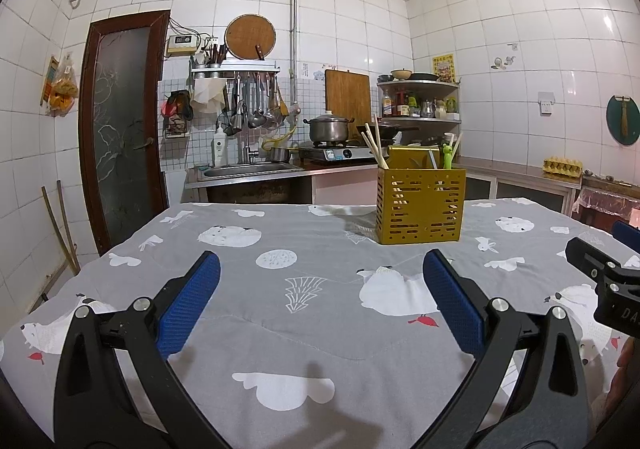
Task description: Organize utensils
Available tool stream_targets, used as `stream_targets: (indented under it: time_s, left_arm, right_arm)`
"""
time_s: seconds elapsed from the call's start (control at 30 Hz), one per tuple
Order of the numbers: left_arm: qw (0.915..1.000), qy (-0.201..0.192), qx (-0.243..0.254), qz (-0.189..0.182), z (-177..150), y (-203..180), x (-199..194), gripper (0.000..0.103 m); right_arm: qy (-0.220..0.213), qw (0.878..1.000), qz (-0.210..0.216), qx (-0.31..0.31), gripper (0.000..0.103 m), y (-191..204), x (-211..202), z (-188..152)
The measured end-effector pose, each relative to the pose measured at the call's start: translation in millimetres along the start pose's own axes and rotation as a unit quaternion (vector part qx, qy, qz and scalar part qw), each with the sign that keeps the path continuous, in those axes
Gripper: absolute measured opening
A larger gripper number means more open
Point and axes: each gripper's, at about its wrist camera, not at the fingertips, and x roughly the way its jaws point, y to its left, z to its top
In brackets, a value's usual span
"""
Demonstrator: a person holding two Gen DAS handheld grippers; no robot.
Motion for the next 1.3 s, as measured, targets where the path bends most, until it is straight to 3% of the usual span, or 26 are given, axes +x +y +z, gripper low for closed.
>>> stream_targets:
  time_s: [1.3]
  left_arm:
    - [1.0000,-0.002,0.000,0.000,0.4,1.6,-0.5,0.098]
  right_arm:
    - [0.000,1.000,-0.001,0.000,0.099,-3.6,0.8,0.8]
